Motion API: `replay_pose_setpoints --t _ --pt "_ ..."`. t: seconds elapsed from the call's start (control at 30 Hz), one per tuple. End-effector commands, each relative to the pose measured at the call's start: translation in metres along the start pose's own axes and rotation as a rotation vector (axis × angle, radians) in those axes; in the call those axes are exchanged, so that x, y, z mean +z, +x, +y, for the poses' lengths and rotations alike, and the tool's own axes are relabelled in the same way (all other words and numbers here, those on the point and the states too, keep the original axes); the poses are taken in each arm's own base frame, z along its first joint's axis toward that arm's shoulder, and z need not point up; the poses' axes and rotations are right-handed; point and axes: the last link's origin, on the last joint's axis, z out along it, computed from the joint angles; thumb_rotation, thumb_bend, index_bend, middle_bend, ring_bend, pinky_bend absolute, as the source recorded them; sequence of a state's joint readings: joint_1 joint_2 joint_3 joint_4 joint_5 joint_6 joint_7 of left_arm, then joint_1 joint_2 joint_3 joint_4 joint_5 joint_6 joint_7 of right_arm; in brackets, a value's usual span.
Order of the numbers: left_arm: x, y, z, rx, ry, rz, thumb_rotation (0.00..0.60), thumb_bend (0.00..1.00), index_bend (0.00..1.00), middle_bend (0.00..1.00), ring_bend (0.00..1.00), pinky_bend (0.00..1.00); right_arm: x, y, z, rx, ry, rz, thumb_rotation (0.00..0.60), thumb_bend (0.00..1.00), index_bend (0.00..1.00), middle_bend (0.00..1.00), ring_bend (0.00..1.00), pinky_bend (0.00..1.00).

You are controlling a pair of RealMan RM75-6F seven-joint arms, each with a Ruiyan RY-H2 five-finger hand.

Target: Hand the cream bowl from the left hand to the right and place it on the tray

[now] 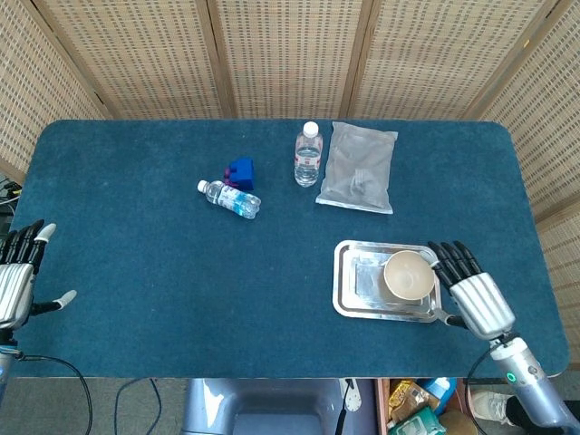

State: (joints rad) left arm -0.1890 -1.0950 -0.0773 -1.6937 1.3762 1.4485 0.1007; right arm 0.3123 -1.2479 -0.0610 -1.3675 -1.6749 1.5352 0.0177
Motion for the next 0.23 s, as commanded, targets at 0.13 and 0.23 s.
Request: replay_pose_setpoints --t 0.13,0.23 --pt "-0.022 -0.010 -0.011 0.017 -0.030 0.020 0.600 0.00 0.00 0.00 0.00 0.00 -0.045 0.016 0.000 -0.001 -0.211 0.093 0.600 0.00 0.00 0.00 0.00 0.00" --pt "-0.028 -0.014 -0.013 0.025 -0.036 0.016 0.600 0.00 0.00 0.00 0.00 0.00 -0.056 0.019 0.001 0.004 -0.257 0.114 0.600 0.00 0.00 0.00 0.00 0.00"
